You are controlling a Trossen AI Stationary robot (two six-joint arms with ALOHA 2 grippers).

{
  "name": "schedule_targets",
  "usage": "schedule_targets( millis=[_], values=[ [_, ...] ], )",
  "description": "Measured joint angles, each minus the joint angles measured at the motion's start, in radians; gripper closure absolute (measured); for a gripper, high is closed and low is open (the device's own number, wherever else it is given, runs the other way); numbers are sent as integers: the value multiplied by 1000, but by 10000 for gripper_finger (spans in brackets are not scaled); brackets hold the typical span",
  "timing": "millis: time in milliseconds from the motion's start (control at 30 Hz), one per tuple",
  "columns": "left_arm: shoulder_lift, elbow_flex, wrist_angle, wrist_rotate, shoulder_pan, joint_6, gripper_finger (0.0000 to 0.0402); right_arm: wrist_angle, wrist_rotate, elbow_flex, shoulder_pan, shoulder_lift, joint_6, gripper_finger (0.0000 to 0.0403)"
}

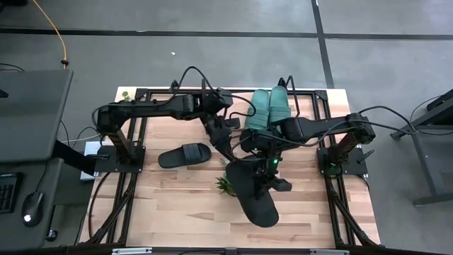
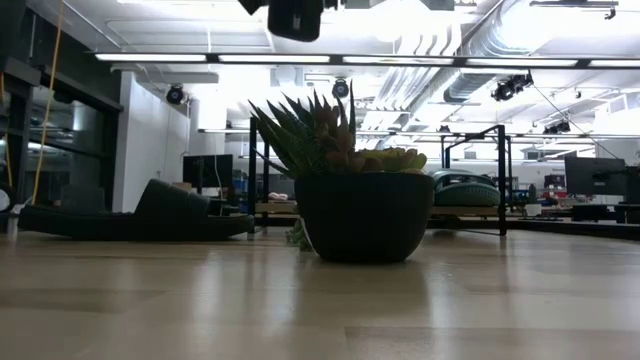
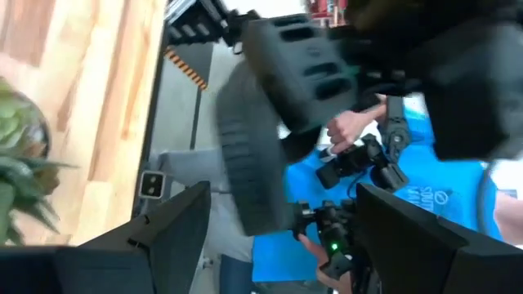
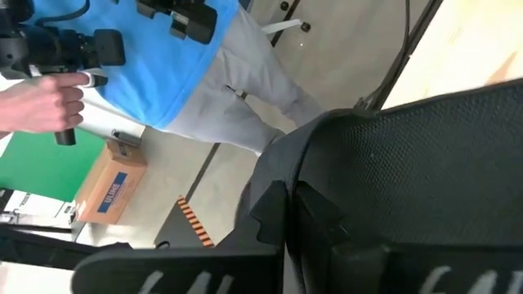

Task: Pick and place slides into the shelf
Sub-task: Put the right black slipper on the shelf

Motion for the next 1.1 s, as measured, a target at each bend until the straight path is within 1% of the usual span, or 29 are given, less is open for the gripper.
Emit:
schedule_targets(
  millis=[133,300,433,633,800,933,1100],
  values=[
    [9,3,11,7,0,-6,117,-10,9,15,1,3,0,403],
    [25,2,11,26,0,-9,117,-50,11,94,1,46,-31,403],
    [23,2,13,39,0,-15,117,-141,12,205,0,114,-93,403],
    [23,2,5,81,-13,-8,117,-379,37,426,-4,246,-204,403],
    [23,2,-38,102,-36,31,117,-437,54,552,-11,288,-231,403],
    [23,2,-94,90,-54,76,117,-424,61,552,-37,272,-210,403],
    [23,2,-105,62,-54,89,117,-462,62,548,-48,278,-218,403]
  ],
)
